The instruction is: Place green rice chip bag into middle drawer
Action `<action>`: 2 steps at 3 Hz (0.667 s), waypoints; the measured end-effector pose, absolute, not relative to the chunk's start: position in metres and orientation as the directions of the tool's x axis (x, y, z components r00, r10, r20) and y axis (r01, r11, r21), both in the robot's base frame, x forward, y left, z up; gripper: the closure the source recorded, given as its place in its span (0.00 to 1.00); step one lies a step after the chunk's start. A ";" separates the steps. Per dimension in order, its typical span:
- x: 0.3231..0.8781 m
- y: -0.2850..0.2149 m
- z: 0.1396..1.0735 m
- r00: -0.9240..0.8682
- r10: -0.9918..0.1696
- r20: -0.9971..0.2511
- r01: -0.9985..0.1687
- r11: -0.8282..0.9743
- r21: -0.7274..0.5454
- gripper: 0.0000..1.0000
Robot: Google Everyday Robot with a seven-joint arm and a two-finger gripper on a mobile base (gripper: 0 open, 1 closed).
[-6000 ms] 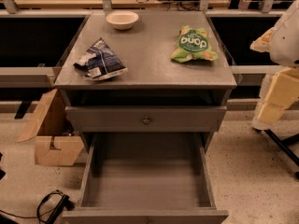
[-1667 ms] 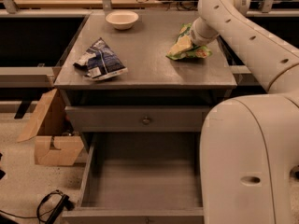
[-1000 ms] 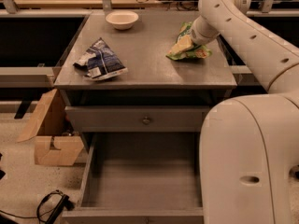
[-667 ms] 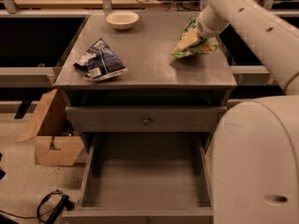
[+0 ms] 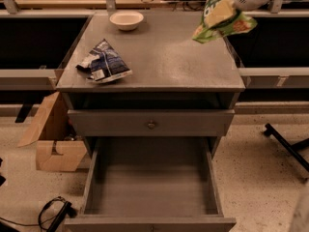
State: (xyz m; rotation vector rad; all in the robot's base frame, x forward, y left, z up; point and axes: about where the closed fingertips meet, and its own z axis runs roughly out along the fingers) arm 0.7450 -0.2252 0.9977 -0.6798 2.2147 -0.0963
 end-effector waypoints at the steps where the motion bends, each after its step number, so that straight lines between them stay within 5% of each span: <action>1: 0.701 -0.236 1.014 -0.520 -0.509 -0.686 -0.506 0.831 -0.233 1.00; 2: 0.659 -0.250 0.998 -0.489 -0.525 -0.696 -0.600 0.782 -0.169 1.00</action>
Offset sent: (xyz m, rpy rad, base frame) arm -0.1546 -0.0630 -0.0244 0.1460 0.1012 0.3378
